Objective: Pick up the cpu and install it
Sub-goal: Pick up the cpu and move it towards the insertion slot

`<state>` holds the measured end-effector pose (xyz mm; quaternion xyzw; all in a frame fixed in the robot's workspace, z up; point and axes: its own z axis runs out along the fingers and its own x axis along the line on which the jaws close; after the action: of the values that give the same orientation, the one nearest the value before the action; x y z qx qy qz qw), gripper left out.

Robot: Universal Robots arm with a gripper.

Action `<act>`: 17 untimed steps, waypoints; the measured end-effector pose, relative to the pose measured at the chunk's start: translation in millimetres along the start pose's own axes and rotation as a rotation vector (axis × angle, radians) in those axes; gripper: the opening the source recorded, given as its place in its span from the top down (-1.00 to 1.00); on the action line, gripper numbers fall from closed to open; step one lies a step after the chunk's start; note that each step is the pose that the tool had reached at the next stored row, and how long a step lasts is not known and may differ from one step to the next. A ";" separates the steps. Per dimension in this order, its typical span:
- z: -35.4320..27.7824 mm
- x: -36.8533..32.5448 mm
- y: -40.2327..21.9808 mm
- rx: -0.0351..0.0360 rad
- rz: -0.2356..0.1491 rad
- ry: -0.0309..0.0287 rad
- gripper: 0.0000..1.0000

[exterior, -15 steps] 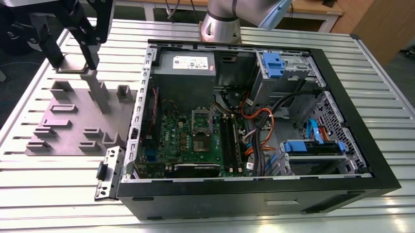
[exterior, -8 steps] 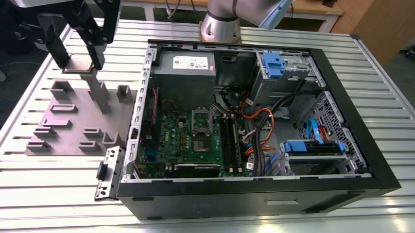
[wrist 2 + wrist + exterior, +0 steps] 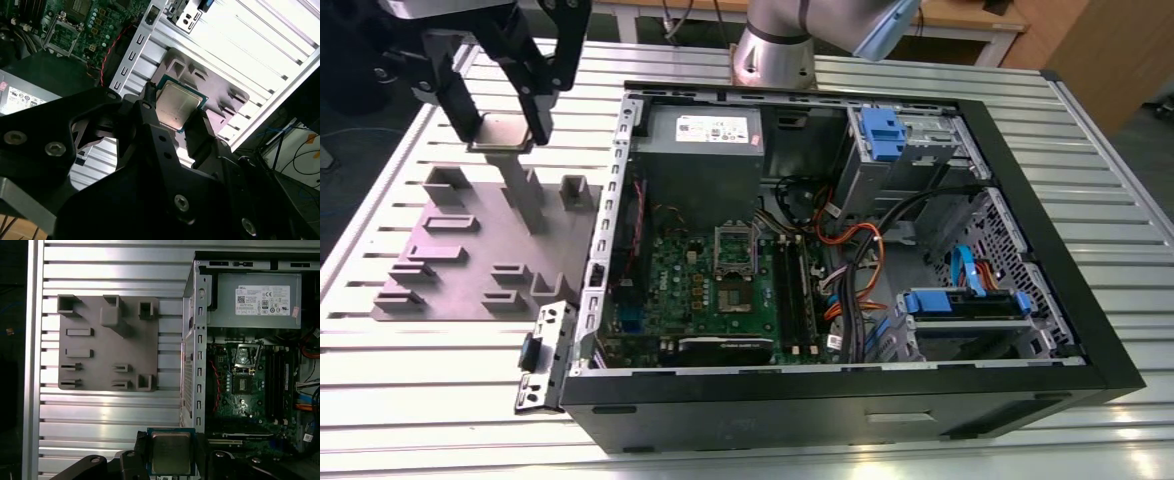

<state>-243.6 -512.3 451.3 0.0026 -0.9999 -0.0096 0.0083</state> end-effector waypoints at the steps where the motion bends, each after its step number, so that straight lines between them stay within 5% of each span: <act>1: 0.1 -1.1 0.0 -0.0001 0.000 0.0000 0.06; 10: 4.2 -5.9 -7.5 -0.0001 0.000 -0.0001 0.06; 17: 7.8 -23.5 -9.4 0.0000 0.001 -0.0001 0.06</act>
<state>-220.2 -521.4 443.0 0.0022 -0.9999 -0.0097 0.0083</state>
